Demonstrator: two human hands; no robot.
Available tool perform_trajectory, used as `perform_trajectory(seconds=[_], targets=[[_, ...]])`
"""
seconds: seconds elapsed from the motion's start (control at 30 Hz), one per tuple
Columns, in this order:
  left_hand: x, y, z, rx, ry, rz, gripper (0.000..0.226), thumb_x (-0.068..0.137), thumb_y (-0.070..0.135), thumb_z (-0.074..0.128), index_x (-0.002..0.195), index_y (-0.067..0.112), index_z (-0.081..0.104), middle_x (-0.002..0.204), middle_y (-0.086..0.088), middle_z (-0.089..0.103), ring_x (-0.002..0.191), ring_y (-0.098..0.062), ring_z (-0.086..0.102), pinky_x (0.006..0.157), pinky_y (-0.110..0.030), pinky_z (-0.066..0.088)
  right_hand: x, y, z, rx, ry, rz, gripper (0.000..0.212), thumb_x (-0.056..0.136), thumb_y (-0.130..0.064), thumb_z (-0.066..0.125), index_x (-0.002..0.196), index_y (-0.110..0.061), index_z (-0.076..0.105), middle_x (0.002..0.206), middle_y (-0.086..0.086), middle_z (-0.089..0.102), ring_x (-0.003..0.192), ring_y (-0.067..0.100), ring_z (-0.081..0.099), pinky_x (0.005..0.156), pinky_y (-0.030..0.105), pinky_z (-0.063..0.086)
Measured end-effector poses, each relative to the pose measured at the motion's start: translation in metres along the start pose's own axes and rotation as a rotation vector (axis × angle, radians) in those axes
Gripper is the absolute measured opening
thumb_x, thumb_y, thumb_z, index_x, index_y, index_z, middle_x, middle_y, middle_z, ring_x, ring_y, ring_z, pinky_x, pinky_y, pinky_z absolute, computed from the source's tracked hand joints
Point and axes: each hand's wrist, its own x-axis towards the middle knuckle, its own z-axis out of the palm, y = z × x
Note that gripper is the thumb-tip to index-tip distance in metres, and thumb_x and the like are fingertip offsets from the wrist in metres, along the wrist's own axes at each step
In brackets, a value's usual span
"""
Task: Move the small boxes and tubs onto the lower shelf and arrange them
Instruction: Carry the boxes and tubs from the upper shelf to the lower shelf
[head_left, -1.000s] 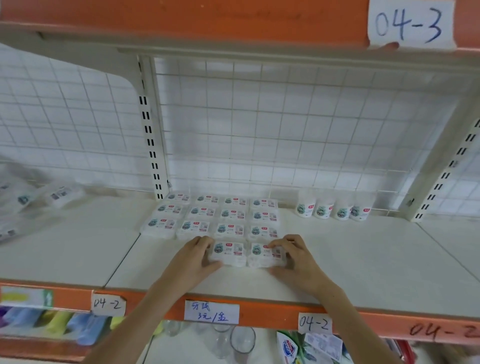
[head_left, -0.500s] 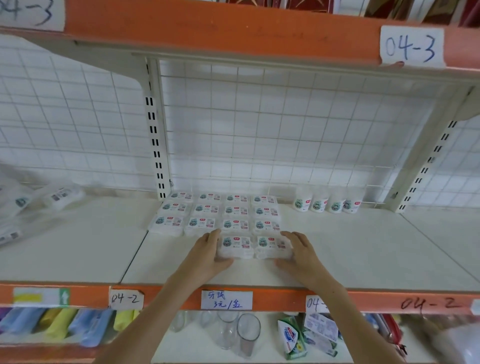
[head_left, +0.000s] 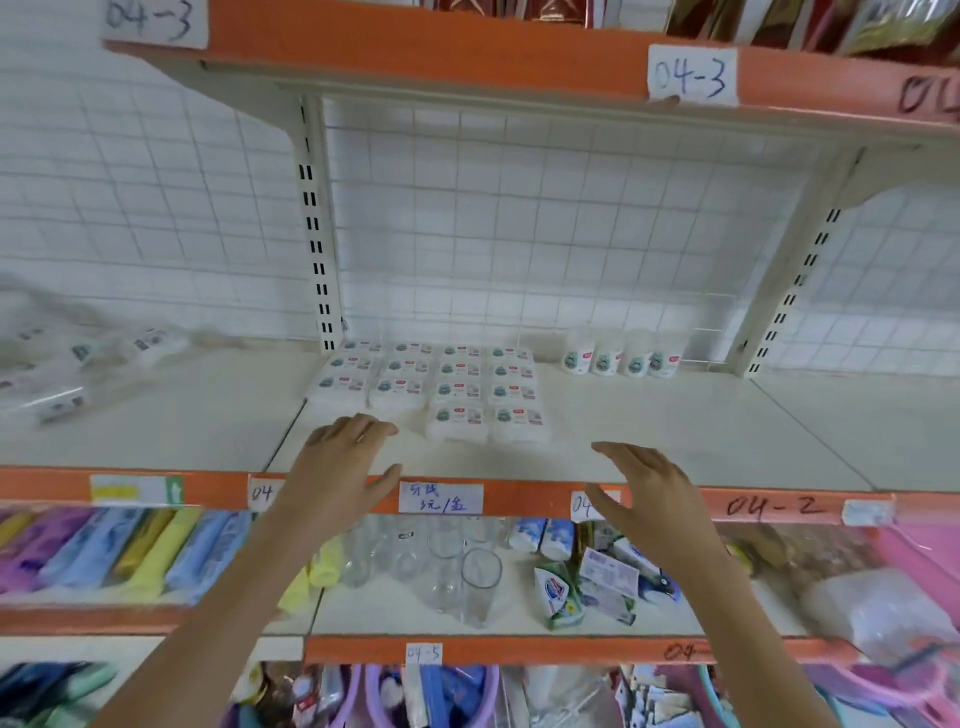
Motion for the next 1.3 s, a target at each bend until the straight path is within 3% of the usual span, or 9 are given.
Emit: perform_trajectory(seconds=[0.13, 0.23, 0.4, 0.6, 0.67, 0.8, 0.93, 1.13, 1.3], targets=[[-0.052, 0.023, -0.027, 0.035, 0.022, -0.059, 0.042, 0.076, 0.038, 0.040, 0.093, 0.010, 0.066, 0.084, -0.004, 0.066, 0.071, -0.025, 0.065, 0.063, -0.034, 0.052, -0.043, -0.004, -0.016, -0.046, 0.031, -0.049, 0.037, 0.068, -0.026, 0.077, 0.101, -0.014, 0.067, 0.095, 0.002, 0.070, 0.085, 0.026, 0.067, 0.068, 0.037, 0.054], [-0.099, 0.040, -0.032, 0.053, 0.002, -0.134, 0.039, 0.075, 0.037, 0.040, 0.089, 0.011, 0.066, 0.081, -0.003, 0.066, 0.066, -0.024, 0.065, 0.057, -0.031, 0.051, -0.078, -0.007, -0.017, -0.024, -0.029, -0.087, 0.032, 0.076, -0.035, 0.057, 0.100, -0.017, 0.066, 0.094, 0.000, 0.069, 0.084, 0.025, 0.066, 0.067, 0.035, 0.053], [-0.183, 0.055, -0.039, 0.043, -0.116, -0.275, 0.037, 0.077, 0.039, 0.041, 0.090, 0.014, 0.065, 0.083, -0.001, 0.065, 0.069, -0.022, 0.066, 0.055, -0.030, 0.052, -0.126, -0.019, -0.002, 0.101, -0.168, -0.115, 0.042, 0.064, -0.019, 0.081, 0.100, -0.017, 0.062, 0.092, 0.004, 0.068, 0.081, 0.028, 0.067, 0.061, 0.039, 0.056], [-0.269, 0.048, -0.077, 0.093, -0.217, -0.508, 0.031, 0.072, 0.035, 0.055, 0.091, 0.013, 0.067, 0.082, 0.000, 0.066, 0.066, -0.020, 0.066, 0.052, -0.025, 0.050, -0.140, -0.066, 0.023, 0.194, -0.315, -0.175, 0.039, 0.066, -0.021, 0.081, 0.101, -0.016, 0.065, 0.095, 0.003, 0.069, 0.083, 0.027, 0.067, 0.065, 0.039, 0.055], [-0.296, 0.040, -0.094, 0.101, -0.209, -0.618, 0.032, 0.070, 0.032, 0.058, 0.094, 0.014, 0.068, 0.085, 0.000, 0.066, 0.069, -0.020, 0.066, 0.057, -0.028, 0.051, -0.135, -0.094, 0.030, 0.254, -0.322, -0.240, 0.036, 0.069, -0.022, 0.080, 0.100, -0.014, 0.066, 0.094, 0.004, 0.069, 0.082, 0.027, 0.067, 0.065, 0.039, 0.055], [-0.339, 0.020, -0.133, 0.138, -0.132, -0.781, 0.030, 0.068, 0.030, 0.059, 0.090, 0.011, 0.068, 0.079, -0.003, 0.067, 0.067, -0.022, 0.066, 0.055, -0.031, 0.050, -0.116, -0.161, 0.044, 0.319, -0.349, -0.401, 0.035, 0.081, -0.041, 0.053, 0.103, -0.017, 0.065, 0.098, 0.000, 0.068, 0.085, 0.024, 0.066, 0.066, 0.036, 0.053], [-0.379, -0.014, -0.163, 0.177, -0.116, -0.886, 0.038, 0.072, 0.041, 0.046, 0.093, 0.016, 0.066, 0.084, 0.000, 0.068, 0.072, -0.021, 0.067, 0.061, -0.027, 0.050, -0.093, -0.239, 0.063, 0.402, -0.379, -0.474, 0.034, 0.085, -0.030, 0.064, 0.117, -0.018, 0.060, 0.117, -0.001, 0.062, 0.107, 0.023, 0.057, 0.086, 0.037, 0.045], [-0.424, -0.102, -0.193, 0.220, -0.061, -0.988, 0.049, 0.072, 0.046, 0.039, 0.102, 0.017, 0.065, 0.092, -0.003, 0.067, 0.086, -0.026, 0.065, 0.072, -0.035, 0.052, -0.054, -0.363, 0.090, 0.455, -0.378, -0.571, 0.038, 0.087, -0.032, 0.059, 0.123, -0.019, 0.054, 0.122, -0.003, 0.057, 0.111, 0.019, 0.053, 0.085, 0.029, 0.041], [-0.442, -0.188, -0.221, 0.245, -0.028, -1.003, 0.033, 0.075, 0.033, 0.059, 0.102, 0.016, 0.065, 0.098, -0.003, 0.067, 0.089, -0.025, 0.065, 0.073, -0.037, 0.051, -0.014, -0.457, 0.102, 0.504, -0.362, -0.578, 0.037, 0.088, -0.033, 0.058, 0.122, -0.020, 0.054, 0.122, -0.002, 0.058, 0.111, 0.019, 0.054, 0.084, 0.031, 0.043]])
